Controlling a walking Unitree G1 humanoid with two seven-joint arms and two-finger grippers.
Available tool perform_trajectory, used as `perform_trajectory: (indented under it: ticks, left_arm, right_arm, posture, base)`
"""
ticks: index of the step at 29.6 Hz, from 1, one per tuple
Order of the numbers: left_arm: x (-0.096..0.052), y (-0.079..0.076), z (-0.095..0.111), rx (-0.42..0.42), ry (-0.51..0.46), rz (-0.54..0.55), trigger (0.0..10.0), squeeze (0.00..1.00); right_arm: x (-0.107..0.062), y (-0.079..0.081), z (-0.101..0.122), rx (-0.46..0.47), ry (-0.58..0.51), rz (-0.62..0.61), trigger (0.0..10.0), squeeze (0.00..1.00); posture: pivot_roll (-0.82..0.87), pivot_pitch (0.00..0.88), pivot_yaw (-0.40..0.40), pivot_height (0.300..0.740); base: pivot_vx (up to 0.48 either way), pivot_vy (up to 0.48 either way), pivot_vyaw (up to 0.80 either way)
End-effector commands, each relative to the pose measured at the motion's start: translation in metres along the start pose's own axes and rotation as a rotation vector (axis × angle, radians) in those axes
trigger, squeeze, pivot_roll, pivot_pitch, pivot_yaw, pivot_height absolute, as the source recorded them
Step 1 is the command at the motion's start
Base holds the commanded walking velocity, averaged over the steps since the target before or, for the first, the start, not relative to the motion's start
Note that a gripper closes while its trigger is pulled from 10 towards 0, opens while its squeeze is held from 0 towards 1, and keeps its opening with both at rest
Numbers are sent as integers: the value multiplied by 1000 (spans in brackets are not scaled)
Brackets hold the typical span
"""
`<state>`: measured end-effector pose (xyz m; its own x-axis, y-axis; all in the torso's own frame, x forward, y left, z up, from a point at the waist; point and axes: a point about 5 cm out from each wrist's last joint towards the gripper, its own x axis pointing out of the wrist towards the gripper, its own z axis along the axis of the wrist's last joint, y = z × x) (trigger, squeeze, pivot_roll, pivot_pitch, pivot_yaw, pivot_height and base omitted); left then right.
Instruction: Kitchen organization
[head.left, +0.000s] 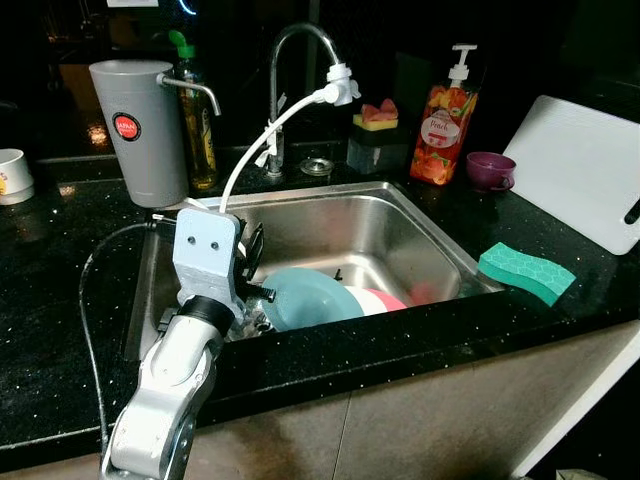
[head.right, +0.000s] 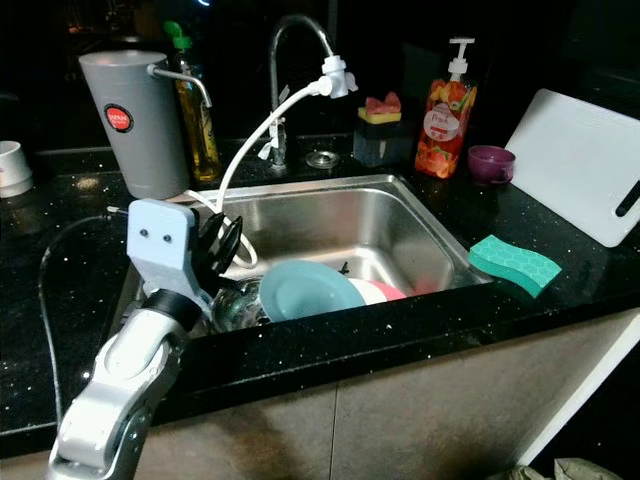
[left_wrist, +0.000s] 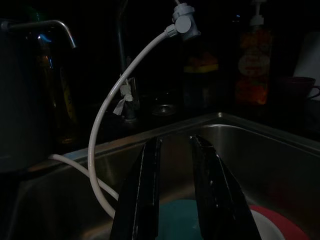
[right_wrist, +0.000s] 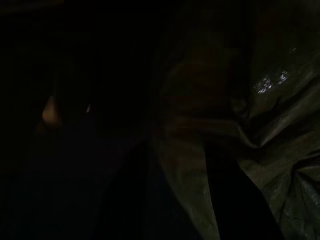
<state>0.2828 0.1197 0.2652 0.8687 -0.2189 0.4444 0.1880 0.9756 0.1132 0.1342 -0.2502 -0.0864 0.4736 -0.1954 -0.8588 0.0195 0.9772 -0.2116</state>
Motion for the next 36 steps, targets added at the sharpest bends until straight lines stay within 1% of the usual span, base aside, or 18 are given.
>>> perform_trajectory:
  ticks: [1, 3, 4, 6, 9, 12, 16, 18, 21, 30, 36]
  left_arm:
    - [1, -2, -2, 2, 2, 4, 10000, 0]
    - [1, -2, -2, 3, 3, 9, 10000, 0]
    - [1, -2, -2, 3, 4, 12, 10000, 0]
    - [1, -2, -2, 4, 4, 12, 10000, 0]
    - [0, -1, -2, 5, 5, 15, 10000, 0]
    - [0, -1, -2, 6, 5, 16, 10000, 0]
    - [0, -1, -2, 6, 5, 16, 10000, 0]
    - [0, -1, -2, 6, 5, 17, 10000, 0]
    - [1, -1, -3, 6, 7, 17, 10000, 0]
    - [1, -1, -3, 8, 9, 14, 10000, 0]
    - [1, -2, -4, 10, 11, 12, 10000, 0]
  right_arm:
    - [0, 2, -1, -52, -6, 17, 10000, 0]
    - [1, 8, 1, -145, -18, 51, 10000, 0]
    - [1, 9, 1, -172, -17, 57, 10000, 0]
    - [2, 8, 4, -147, -32, 52, 10000, 0]
    - [3, 4, 16, -102, -76, 26, 10000, 0]
    - [4, 1, 24, -102, -111, 7, 10000, 0]
    - [4, -2, 27, -100, -129, -6, 10000, 0]
    - [4, -3, 34, -87, -160, -15, 10000, 0]
    - [5, -2, 40, -84, -185, -12, 10000, 0]
    - [5, -1, 41, -80, -192, -12, 10000, 0]
    - [5, -1, 36, -83, -186, -11, 10000, 0]
  posture:
    - [-1, 133, -48, 740]
    - [-1, 136, -51, 740]
    - [-1, 136, -51, 740]
    - [1, 137, -53, 740]
    - [1, 137, -53, 740]
    - [0, 137, -53, 740]
    - [0, 137, -53, 740]
    - [0, 137, -53, 740]
    - [-1, 136, -51, 740]
    - [2, 134, -47, 740]
    - [3, 134, -46, 740]
  base:
    - [0, 0, 0]
    - [0, 0, 0]
    - [0, 0, 0]
    - [0, 0, 0]
    - [0, 0, 0]
    - [0, 0, 0]
    - [0, 0, 0]
    - [0, 0, 0]
    - [0, 0, 0]
    - [0, 0, 0]
    - [0, 0, 0]
